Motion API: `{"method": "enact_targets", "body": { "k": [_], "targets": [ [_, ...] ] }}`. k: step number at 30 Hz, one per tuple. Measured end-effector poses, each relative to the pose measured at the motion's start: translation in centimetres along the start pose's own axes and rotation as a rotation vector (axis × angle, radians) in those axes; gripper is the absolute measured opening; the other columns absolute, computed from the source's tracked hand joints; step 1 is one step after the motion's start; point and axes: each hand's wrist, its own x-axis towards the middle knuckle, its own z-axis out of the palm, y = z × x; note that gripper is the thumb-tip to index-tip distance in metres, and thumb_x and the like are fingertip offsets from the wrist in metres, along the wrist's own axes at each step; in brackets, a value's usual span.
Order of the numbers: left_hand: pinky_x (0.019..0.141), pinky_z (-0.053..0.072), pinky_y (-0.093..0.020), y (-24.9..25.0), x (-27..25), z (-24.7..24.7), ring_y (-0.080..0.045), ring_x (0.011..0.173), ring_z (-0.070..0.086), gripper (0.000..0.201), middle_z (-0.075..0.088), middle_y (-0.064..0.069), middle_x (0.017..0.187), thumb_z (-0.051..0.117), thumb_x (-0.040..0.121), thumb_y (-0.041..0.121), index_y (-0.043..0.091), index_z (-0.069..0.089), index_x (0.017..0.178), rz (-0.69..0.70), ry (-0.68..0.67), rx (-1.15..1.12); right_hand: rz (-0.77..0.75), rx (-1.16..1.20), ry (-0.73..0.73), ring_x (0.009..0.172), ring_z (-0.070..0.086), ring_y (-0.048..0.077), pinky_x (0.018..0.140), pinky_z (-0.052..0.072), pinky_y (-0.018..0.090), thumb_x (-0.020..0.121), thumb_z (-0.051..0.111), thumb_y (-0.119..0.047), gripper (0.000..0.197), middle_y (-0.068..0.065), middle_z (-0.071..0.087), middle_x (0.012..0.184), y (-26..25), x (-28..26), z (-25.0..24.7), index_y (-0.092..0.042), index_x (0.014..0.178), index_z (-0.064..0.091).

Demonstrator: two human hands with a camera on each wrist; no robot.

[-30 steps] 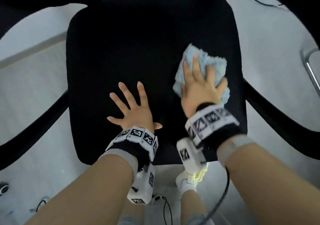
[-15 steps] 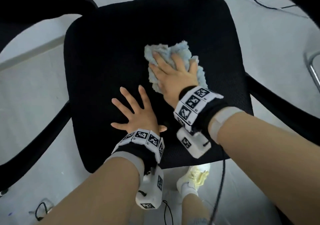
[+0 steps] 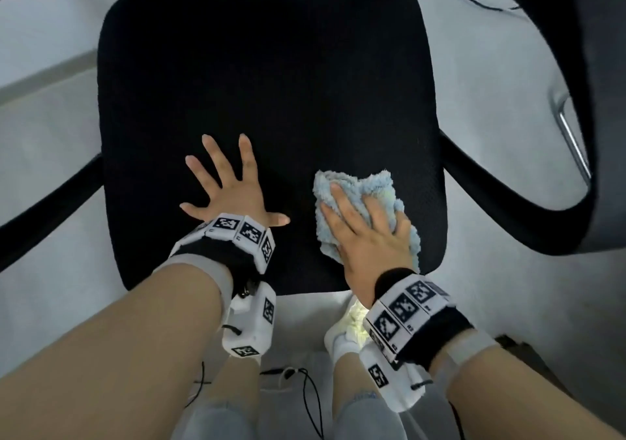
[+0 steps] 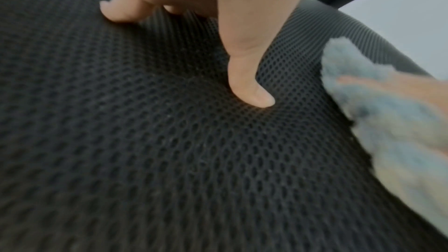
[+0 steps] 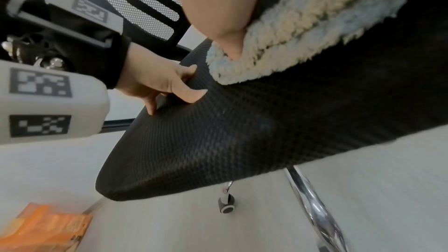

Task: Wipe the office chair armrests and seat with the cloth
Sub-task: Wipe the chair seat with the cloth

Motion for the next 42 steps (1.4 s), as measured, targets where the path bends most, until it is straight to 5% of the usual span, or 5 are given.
{"method": "enact_targets", "body": {
  "k": [5,12,27,35,42],
  "targets": [
    [0.107,0.011,-0.068,-2.0,-0.9,0.3,-0.032,0.139,-0.028,0.128,-0.04,-0.002,0.147,0.079,0.063,0.041,0.039,-0.022,0.14,0.085,0.03,-0.069,0.238,0.008,0.008,0.14,-0.001,0.03,0.109,0.011,0.056,0.091,0.041,-0.021,0.072,-0.014,-0.013,0.155,2.7,2.1,-2.0,-0.04,0.143,-0.004],
    [0.112,0.008,-0.062,-10.6,-3.1,2.6,-0.036,0.142,-0.018,0.137,-0.029,-0.003,0.153,0.084,0.052,0.046,0.039,-0.019,0.142,-0.172,0.102,-0.212,0.464,0.188,0.189,0.139,0.003,0.03,0.11,0.008,0.058,0.096,0.033,-0.024,0.059,-0.015,-0.011,0.155,1.2,2.8,-2.1,-0.037,0.145,0.001],
    [0.111,0.028,-0.045,-14.9,-3.6,2.1,-0.024,0.145,0.006,0.107,-0.015,0.006,0.157,0.074,0.075,0.021,0.04,-0.006,0.144,0.029,0.063,-0.049,0.555,0.237,0.085,0.14,0.0,0.036,0.111,0.005,0.06,0.093,0.042,-0.022,0.071,-0.012,-0.012,0.155,-2.7,1.8,0.6,-0.044,0.142,-0.004],
    [0.109,0.029,-0.047,-15.3,-3.2,1.9,-0.029,0.145,0.008,0.106,-0.015,0.002,0.157,0.072,0.076,0.022,0.036,-0.007,0.145,0.015,0.067,0.002,-0.351,-0.101,-0.081,0.139,0.003,0.027,0.109,0.008,0.055,0.095,0.038,-0.029,0.062,-0.011,-0.012,0.155,-10.4,4.1,1.6,-0.036,0.145,0.002],
    [0.109,0.029,-0.048,-14.5,-3.4,2.7,-0.028,0.145,0.005,0.106,-0.015,0.001,0.157,0.073,0.076,0.021,0.037,-0.006,0.145,0.01,0.088,-0.034,0.516,0.192,0.083,0.139,0.006,0.033,0.105,0.018,0.051,0.095,0.04,-0.028,0.065,-0.007,-0.009,0.156,-3.4,5.1,-2.2,-0.041,0.143,-0.002]
  ]
}}
